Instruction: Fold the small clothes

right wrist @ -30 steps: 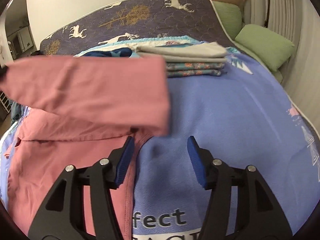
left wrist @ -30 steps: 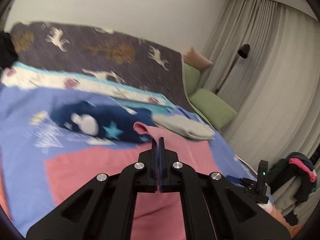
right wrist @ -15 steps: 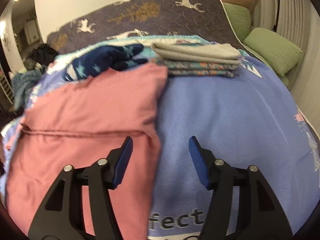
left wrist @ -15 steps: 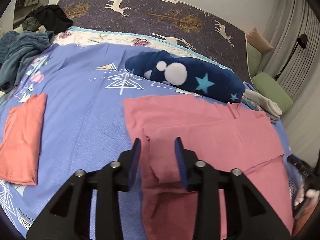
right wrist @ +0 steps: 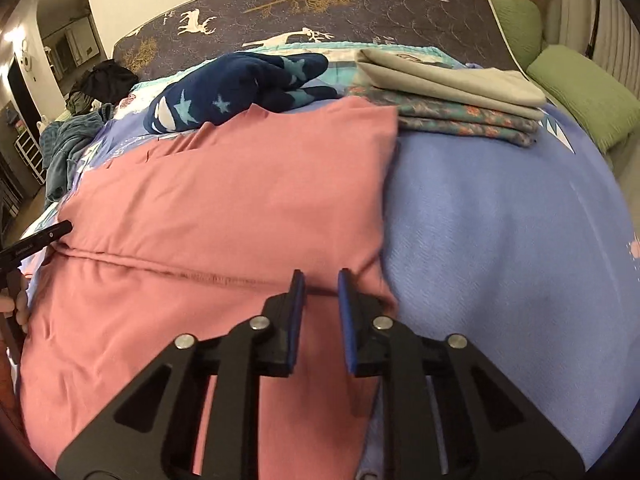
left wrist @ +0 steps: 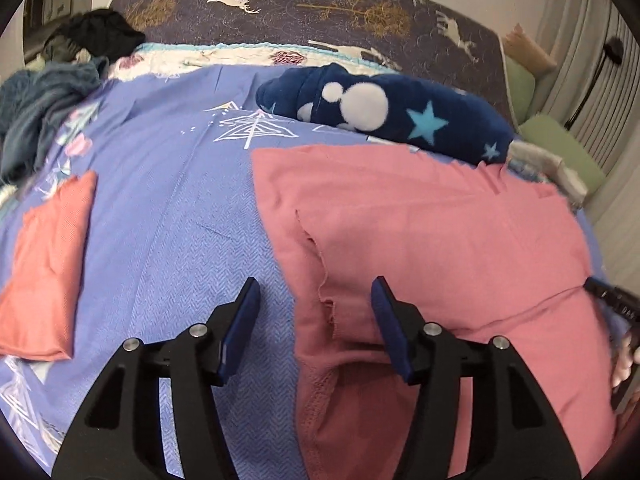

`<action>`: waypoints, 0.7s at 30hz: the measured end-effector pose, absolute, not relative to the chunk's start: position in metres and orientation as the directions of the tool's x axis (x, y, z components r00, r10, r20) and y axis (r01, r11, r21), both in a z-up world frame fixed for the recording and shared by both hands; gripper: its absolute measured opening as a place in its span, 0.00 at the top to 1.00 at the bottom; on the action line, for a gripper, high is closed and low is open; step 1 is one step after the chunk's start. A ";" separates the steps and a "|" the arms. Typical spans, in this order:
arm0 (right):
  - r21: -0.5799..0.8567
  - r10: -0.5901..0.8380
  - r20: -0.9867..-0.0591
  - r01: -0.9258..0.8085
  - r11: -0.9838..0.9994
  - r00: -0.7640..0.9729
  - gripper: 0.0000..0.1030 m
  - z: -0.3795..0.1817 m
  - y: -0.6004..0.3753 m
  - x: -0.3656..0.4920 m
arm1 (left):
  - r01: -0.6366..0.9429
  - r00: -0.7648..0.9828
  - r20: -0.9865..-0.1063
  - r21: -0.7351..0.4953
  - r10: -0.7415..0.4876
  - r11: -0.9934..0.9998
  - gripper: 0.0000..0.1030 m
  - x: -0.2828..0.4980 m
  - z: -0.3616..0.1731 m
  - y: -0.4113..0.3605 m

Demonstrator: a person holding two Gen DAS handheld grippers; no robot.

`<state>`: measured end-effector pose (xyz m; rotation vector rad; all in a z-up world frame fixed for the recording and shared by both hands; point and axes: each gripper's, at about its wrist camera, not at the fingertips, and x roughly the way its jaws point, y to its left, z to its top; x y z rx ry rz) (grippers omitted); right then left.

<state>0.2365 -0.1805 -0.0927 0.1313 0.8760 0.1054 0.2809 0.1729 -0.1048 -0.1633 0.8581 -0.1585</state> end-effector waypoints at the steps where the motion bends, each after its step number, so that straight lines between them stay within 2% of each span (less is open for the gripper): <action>1: 0.188 0.171 -0.749 -0.043 0.981 0.640 0.80 -0.090 -0.185 0.237 | 0.076 0.644 -0.730 -0.235 -0.228 0.969 0.43 0.282 -0.104 0.174; 2: 0.217 0.187 -0.737 -0.035 0.976 0.649 0.77 -0.085 -0.193 0.240 | 0.076 0.646 -0.717 -0.279 -0.260 0.957 0.43 0.284 -0.102 0.180; 4: 0.246 0.186 -0.717 -0.006 0.969 0.672 0.62 -0.076 -0.207 0.253 | 0.061 0.647 -0.711 -0.311 -0.275 0.948 0.43 0.295 -0.099 0.187; 5: 0.276 0.210 -0.710 -0.010 0.961 0.672 0.50 -0.073 -0.215 0.264 | 0.066 0.643 -0.709 -0.326 -0.290 0.943 0.43 0.302 -0.099 0.190; 12: 0.456 0.329 -0.705 0.046 0.889 0.628 0.46 -0.095 -0.248 0.351 | 0.038 0.609 -0.719 -0.396 -0.336 0.917 0.44 0.364 -0.108 0.200; 13: 0.462 0.334 -0.706 0.048 0.886 0.625 0.47 -0.099 -0.247 0.358 | 0.037 0.611 -0.717 -0.398 -0.336 0.917 0.67 0.370 -0.107 0.199; 14: 0.458 0.332 -0.703 0.043 0.888 0.628 0.70 -0.099 -0.246 0.361 | 0.043 0.612 -0.713 -0.402 -0.342 0.915 0.91 0.376 -0.106 0.197; 15: 0.437 0.323 -0.707 0.029 0.899 0.630 0.95 -0.098 -0.240 0.363 | 0.045 0.611 -0.712 -0.404 -0.346 0.913 0.94 0.379 -0.105 0.196; 16: 0.409 0.295 -0.700 0.027 0.912 0.650 0.95 -0.094 -0.236 0.360 | 0.038 0.628 -0.709 -0.385 -0.322 0.922 0.94 0.378 -0.102 0.195; 19: 0.306 0.212 -0.711 0.024 0.952 0.670 0.95 -0.096 -0.231 0.356 | 0.049 0.663 -0.732 -0.170 -0.159 0.984 0.93 0.369 -0.103 0.175; 21: 0.351 0.242 -0.724 0.043 0.935 0.646 0.95 -0.112 -0.239 0.361 | 0.051 0.656 -0.745 -0.117 -0.121 0.992 0.93 0.371 -0.108 0.170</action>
